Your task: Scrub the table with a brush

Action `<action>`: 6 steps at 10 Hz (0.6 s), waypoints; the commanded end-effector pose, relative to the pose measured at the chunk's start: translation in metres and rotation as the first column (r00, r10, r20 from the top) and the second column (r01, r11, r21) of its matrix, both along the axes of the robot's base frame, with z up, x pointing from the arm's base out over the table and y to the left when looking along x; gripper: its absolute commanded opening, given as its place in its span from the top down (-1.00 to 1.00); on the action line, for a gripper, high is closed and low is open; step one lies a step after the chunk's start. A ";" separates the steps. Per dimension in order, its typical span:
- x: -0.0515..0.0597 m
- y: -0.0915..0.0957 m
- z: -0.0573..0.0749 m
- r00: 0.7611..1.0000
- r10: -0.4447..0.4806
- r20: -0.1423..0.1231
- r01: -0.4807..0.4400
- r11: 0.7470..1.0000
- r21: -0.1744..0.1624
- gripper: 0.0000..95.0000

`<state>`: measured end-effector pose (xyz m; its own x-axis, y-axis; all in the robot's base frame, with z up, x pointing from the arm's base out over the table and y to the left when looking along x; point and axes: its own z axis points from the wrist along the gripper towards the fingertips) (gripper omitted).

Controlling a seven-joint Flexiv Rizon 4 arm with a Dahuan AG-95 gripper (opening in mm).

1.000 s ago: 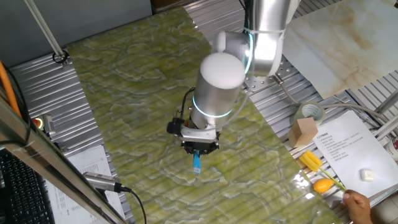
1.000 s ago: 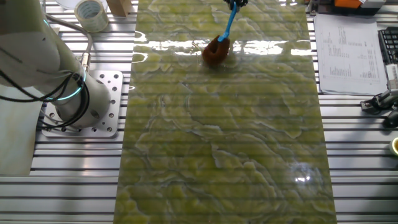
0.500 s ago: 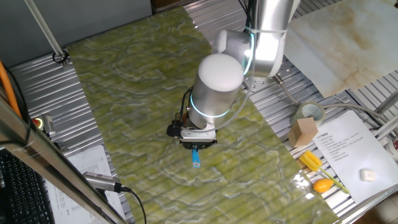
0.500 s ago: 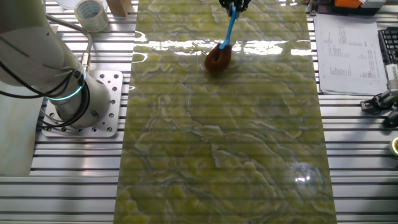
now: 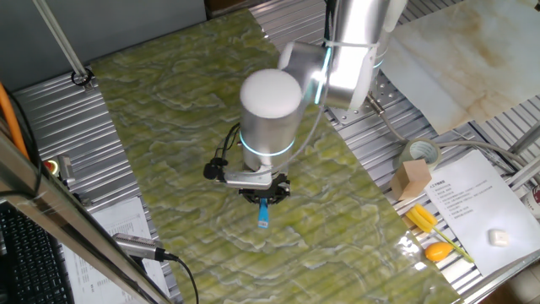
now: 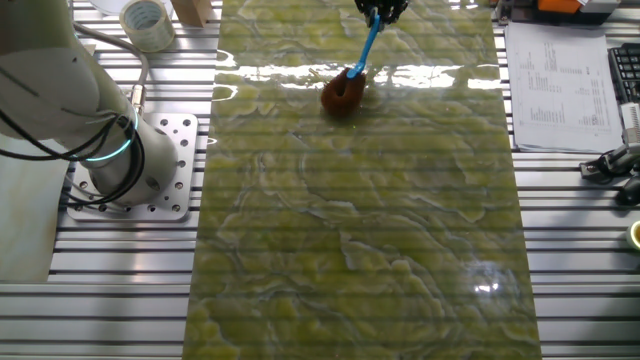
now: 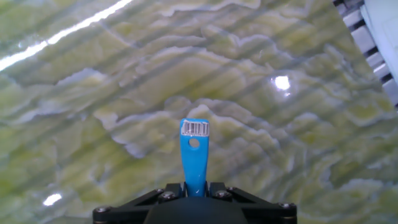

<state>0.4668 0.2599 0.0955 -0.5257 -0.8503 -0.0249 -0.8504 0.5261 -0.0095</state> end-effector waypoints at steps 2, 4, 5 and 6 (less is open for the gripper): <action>-0.001 0.000 -0.001 0.999 -0.042 -0.010 0.042 0.999 0.003 1.00; -0.005 -0.002 -0.001 0.999 -0.045 -0.014 0.045 0.999 0.006 1.00; -0.007 -0.003 -0.001 0.999 -0.044 -0.019 0.044 0.999 0.009 1.00; -0.012 -0.005 -0.002 0.999 -0.042 -0.025 0.042 0.999 0.009 1.00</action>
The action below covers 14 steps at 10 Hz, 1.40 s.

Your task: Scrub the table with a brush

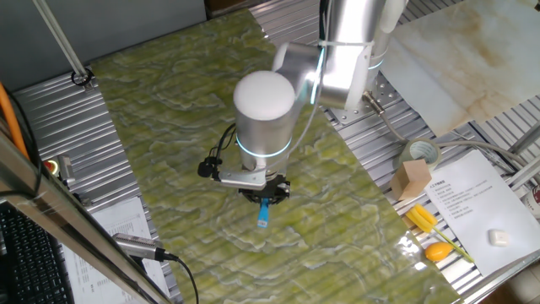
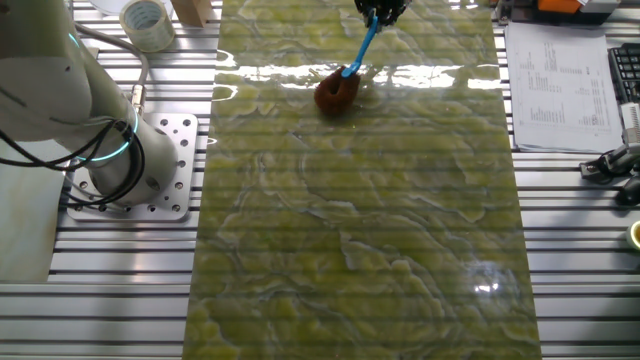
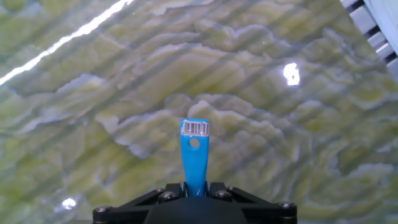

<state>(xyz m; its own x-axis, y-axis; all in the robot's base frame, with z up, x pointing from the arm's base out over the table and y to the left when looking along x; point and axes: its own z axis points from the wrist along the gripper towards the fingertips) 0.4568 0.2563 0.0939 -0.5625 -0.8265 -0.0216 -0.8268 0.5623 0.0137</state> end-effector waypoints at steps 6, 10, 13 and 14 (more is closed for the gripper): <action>-0.020 -0.002 -0.011 0.999 0.037 0.003 -0.037 0.999 0.005 1.00; -0.018 0.000 -0.016 0.999 0.034 0.011 -0.035 0.996 0.078 1.00; -0.006 0.004 -0.014 0.997 0.080 0.013 -0.081 0.992 0.092 1.00; -0.002 0.005 -0.013 0.995 0.095 0.015 -0.096 0.990 0.100 1.00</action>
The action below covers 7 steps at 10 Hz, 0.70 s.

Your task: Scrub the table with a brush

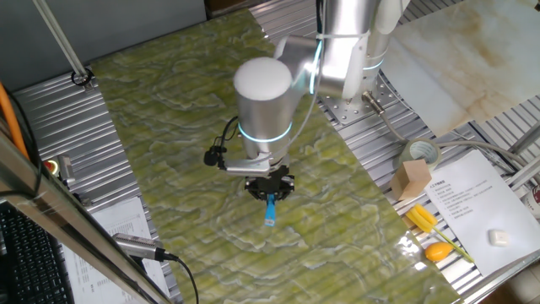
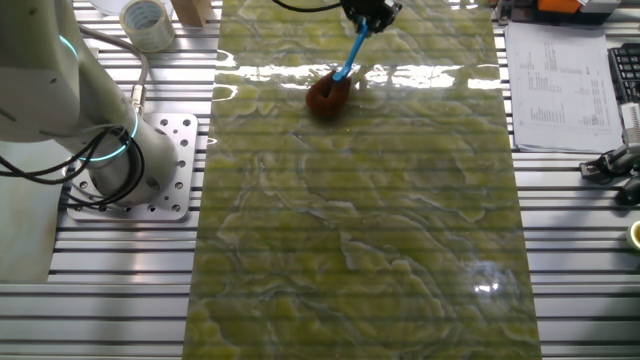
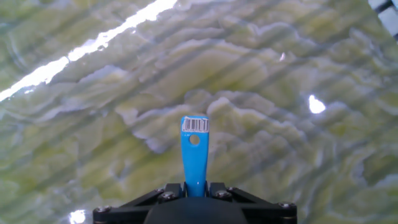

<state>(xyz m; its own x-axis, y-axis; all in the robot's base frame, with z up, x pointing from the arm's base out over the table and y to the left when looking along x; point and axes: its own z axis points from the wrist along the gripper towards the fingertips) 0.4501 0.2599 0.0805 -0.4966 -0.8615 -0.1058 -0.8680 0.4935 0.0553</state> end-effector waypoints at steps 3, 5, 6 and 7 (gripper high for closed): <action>0.018 0.013 0.000 0.999 0.051 0.008 -0.052 0.996 0.072 1.00; 0.023 0.022 -0.001 0.999 0.035 0.013 -0.036 0.995 0.093 1.00; 0.028 0.027 -0.001 0.999 0.030 0.018 -0.031 0.994 0.108 1.00; 0.032 0.031 -0.001 0.999 0.028 0.022 -0.031 0.992 0.124 1.00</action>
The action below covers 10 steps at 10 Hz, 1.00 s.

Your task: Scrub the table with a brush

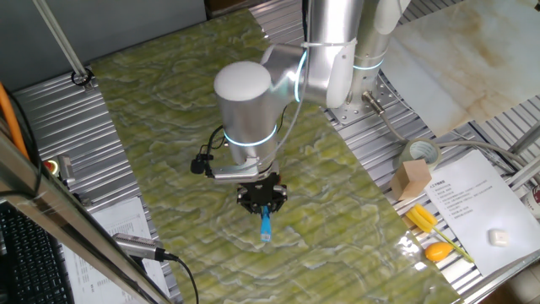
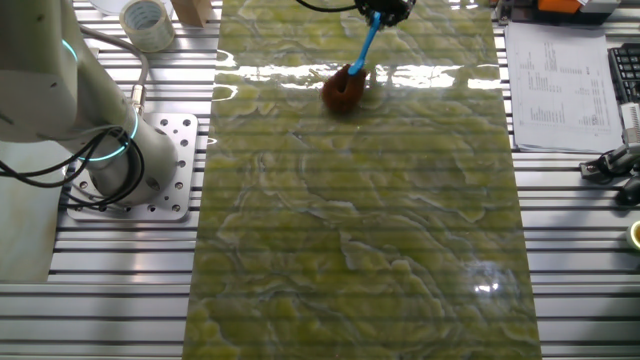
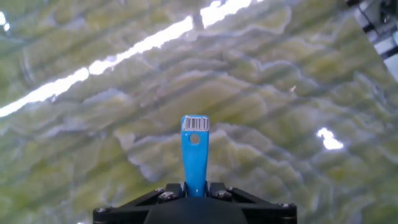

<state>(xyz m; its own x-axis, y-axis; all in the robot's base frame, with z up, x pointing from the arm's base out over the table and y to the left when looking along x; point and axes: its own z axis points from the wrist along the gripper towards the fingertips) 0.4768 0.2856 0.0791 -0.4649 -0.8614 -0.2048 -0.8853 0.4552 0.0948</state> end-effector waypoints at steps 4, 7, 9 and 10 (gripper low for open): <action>0.023 0.022 0.004 0.999 -0.038 0.014 0.037 0.998 0.053 1.00; 0.033 0.033 0.007 0.998 -0.062 0.015 0.061 0.996 0.067 1.00; 0.042 0.040 0.011 0.996 -0.086 0.013 0.084 0.993 0.086 1.00; 0.043 0.041 0.011 0.996 -0.089 0.012 0.088 0.993 0.083 1.00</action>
